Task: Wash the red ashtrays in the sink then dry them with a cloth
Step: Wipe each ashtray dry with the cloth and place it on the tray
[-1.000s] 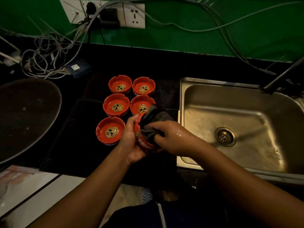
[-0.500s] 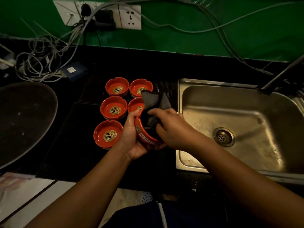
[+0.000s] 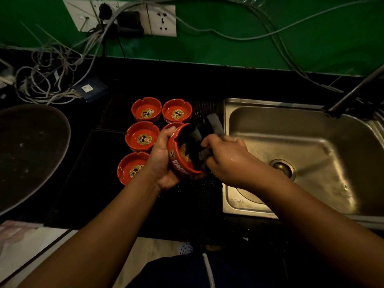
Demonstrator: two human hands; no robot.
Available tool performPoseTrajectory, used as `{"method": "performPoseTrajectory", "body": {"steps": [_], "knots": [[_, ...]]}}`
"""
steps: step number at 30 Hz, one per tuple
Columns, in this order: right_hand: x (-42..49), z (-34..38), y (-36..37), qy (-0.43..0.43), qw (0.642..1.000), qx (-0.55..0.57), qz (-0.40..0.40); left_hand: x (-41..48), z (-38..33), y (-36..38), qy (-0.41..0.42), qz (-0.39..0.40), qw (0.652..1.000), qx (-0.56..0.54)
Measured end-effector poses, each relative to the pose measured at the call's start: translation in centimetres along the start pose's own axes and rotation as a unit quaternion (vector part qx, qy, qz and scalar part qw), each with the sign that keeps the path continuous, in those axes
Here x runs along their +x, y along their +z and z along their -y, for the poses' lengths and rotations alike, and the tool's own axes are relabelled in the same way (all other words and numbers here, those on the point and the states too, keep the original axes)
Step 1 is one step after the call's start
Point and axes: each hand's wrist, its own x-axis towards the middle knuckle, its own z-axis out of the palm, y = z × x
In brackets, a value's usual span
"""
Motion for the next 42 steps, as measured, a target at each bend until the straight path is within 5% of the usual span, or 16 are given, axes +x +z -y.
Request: {"method": "performPoseTrajectory", "body": {"steps": [5,8,12,17,21,25,32,42], "knots": [[-0.2,1.3,0.0,-0.056,0.991,0.122,-0.014,0.1,-0.1,0.7,0.008,0.019,0.999,-0.044],[-0.9,1.3,-0.6,-0.079,0.995,0.062,0.027,0.1,-0.7,0.5,0.018,0.032,0.998,-0.056],[0.0,1.7,-1.0,-0.081,0.996,-0.005,-0.031,0.1,-0.2,0.9,-0.004,0.033,0.999,-0.035],[-1.0,1.6,-1.2,-0.098,0.986,0.127,0.035,-0.1,-0.6,0.3,0.025,0.030,0.997,-0.072],[-0.4,1.0,-0.2,-0.051,0.965,0.215,-0.142,-0.3,0.2,0.0,0.005,0.016,0.998,-0.063],[0.9,1.1,1.2,-0.010,0.979,0.151,-0.138,-0.5,0.5,0.0,0.008,-0.007,0.998,-0.056],[0.2,2.5,2.8,-0.101,0.984,0.132,-0.056,-0.4,0.4,-0.1,0.044,-0.037,0.996,-0.072],[1.1,1.5,2.1,-0.068,0.988,0.085,-0.113,0.1,1.1,0.4,0.000,-0.027,0.996,-0.088]]}}
